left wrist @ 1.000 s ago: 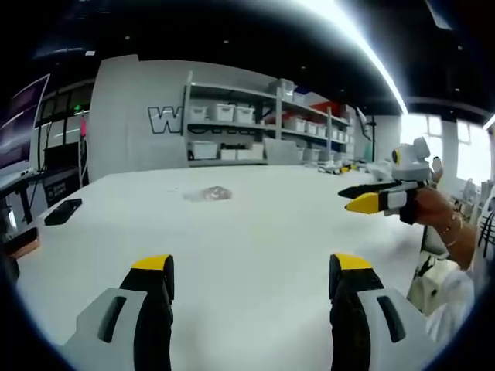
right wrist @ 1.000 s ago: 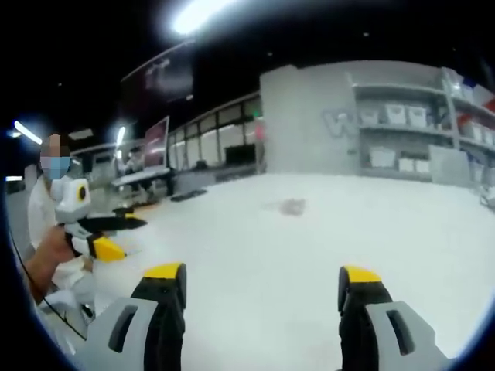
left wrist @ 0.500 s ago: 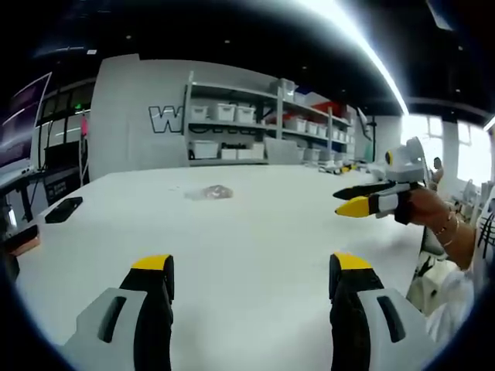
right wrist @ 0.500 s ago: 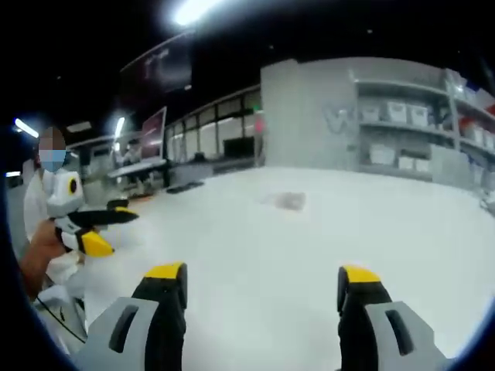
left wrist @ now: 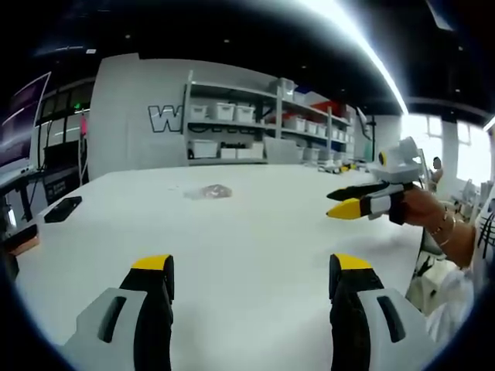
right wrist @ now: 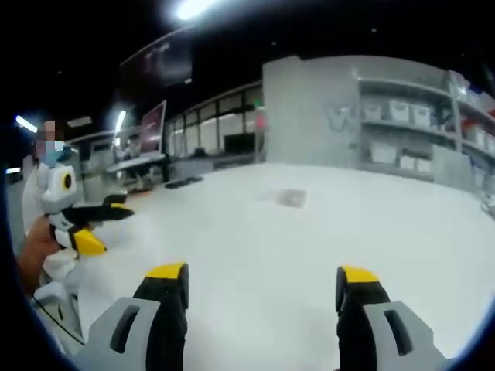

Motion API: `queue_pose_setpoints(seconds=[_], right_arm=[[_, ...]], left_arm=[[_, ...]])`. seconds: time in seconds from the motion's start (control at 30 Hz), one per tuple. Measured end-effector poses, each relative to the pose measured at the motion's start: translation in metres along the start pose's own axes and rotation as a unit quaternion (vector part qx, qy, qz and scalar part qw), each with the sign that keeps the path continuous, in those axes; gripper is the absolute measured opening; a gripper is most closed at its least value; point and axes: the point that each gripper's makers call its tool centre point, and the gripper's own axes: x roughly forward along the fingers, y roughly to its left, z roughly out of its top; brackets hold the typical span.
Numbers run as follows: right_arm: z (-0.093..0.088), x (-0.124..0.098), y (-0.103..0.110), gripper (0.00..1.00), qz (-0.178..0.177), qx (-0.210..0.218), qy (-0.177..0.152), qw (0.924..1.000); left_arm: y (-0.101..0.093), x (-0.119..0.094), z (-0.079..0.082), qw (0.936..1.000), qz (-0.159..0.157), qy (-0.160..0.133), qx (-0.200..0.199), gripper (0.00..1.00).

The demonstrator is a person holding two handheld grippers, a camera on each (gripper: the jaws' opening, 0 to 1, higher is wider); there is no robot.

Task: Open the resealable bag by pulling the two sides of the seal apart until the entire bag opening is separated and visibly accessible.

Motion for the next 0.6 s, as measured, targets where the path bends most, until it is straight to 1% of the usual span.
queue_pose_setpoints(seconds=[0.17, 0.6], right_arm=[[0.003, 0.004, 0.001, 0.75, 0.000, -0.009, -0.002, 1.0000], [0.008, 0.016, 0.000, 0.75, 0.003, -0.012, 0.001, 0.9999]], left_arm=[[0.000, -0.001, 0.002, 1.0000, 0.000, -0.002, 0.001, 0.81], [0.002, -0.003, 0.002, 1.0000, 0.002, -0.003, 0.000, 0.81]])
